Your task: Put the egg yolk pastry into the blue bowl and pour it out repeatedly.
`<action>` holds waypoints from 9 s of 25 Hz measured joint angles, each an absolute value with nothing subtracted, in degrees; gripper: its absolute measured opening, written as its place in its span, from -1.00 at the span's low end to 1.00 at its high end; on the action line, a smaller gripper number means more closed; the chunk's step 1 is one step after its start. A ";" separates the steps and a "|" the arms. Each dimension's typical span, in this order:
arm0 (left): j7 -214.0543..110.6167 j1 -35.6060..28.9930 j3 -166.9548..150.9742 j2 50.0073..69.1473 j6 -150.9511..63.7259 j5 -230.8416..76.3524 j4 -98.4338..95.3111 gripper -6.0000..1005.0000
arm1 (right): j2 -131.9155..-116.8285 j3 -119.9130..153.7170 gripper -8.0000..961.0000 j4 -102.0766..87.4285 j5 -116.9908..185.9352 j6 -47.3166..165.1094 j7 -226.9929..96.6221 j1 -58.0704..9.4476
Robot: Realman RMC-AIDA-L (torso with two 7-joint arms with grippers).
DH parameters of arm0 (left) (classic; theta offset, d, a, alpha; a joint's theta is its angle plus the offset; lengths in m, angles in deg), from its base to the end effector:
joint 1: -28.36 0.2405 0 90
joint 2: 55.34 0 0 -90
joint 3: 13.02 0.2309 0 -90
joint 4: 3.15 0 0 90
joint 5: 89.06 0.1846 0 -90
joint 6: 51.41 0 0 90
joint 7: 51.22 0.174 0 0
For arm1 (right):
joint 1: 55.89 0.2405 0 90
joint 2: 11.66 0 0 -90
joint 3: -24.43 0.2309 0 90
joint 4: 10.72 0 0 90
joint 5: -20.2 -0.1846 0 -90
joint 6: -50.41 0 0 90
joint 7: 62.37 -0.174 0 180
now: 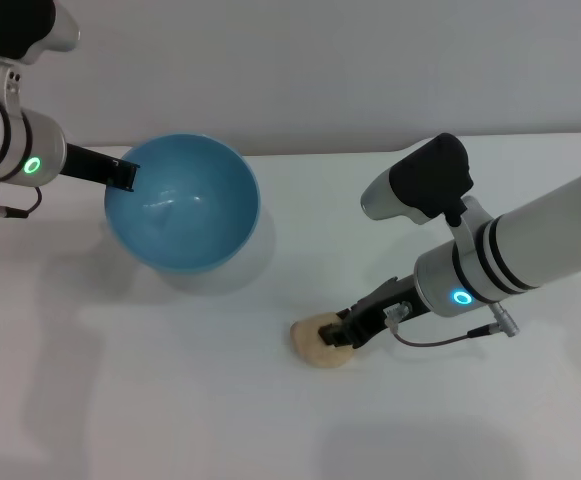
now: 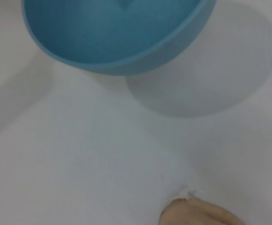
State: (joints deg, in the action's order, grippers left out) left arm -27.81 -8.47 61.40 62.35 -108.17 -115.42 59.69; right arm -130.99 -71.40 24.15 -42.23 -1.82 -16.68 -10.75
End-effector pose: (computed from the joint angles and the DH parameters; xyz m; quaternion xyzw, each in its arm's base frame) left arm -0.2124 0.4089 0.0099 -0.8344 -0.3973 0.0520 0.3784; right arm 0.1936 0.3381 -0.1233 -0.9246 0.3542 -0.0665 0.1233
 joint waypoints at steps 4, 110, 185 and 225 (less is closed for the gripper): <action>-27.34 -8.47 61.44 62.34 -108.17 -115.42 59.70 -0.95 | -130.87 -72.86 -0.47 26.69 -41.86 -2.15 -16.33 -11.82; -117.02 -4.15 130.49 63.50 -105.56 2.48 62.71 -0.96 | -130.55 -30.03 0.17 50.18 -40.17 -9.79 -11.77 -36.06; -44.40 -6.07 67.86 62.43 -107.76 -108.57 65.49 -0.97 | -131.24 -83.60 0.17 27.73 -51.50 20.22 -14.80 -13.95; -44.05 -7.11 68.10 62.43 -108.25 -108.50 65.31 -0.97 | -131.08 -98.85 -0.63 25.03 -67.10 31.05 -14.65 -14.12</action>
